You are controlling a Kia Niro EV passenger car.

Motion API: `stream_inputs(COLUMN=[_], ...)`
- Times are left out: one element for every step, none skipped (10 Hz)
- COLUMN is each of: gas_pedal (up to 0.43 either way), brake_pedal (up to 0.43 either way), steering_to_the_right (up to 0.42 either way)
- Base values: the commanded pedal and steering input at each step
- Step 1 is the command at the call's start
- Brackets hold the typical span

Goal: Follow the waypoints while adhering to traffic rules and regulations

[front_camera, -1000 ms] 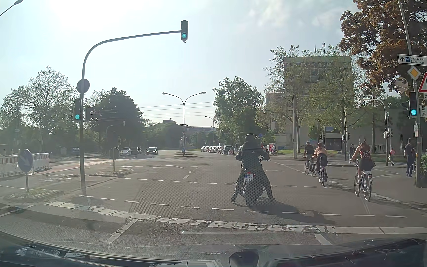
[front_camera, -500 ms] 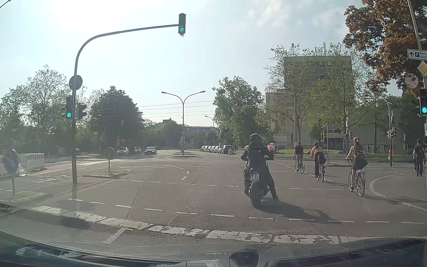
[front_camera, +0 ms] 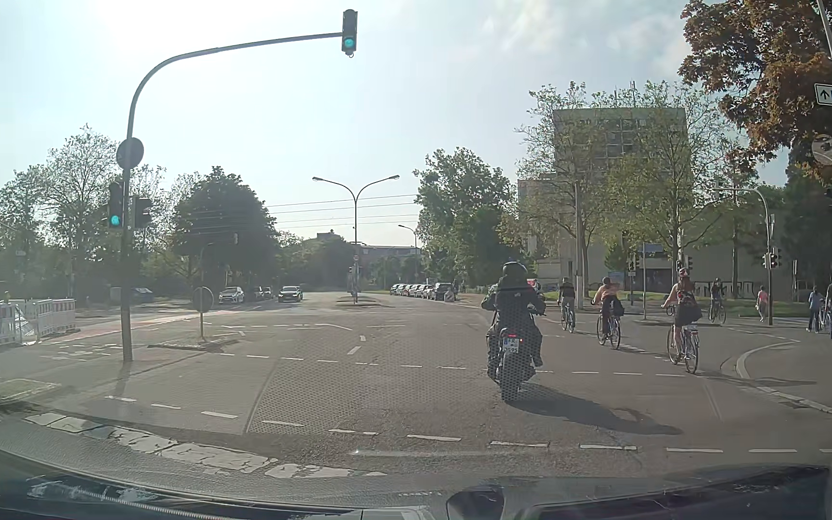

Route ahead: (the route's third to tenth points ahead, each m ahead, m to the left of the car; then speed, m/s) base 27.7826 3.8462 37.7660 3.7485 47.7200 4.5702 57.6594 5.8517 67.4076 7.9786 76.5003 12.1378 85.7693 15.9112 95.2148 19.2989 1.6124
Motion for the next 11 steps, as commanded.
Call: stream_inputs(gas_pedal=[0.047, 0.11, 0.118, 0.15, 0.169, 0.177, 0.177, 0.189, 0.197, 0.209, 0.228], brake_pedal=[0.0, 0.0, 0.0, 0.0, 0.0, 0.0, 0.0, 0.0, 0.0, 0.0, 0.0], steering_to_the_right=[0.001, 0.001, 0.001, 0.001, 0.001, 0.001, 0.0, 0.0, 0.0, 0.0, 0.0])
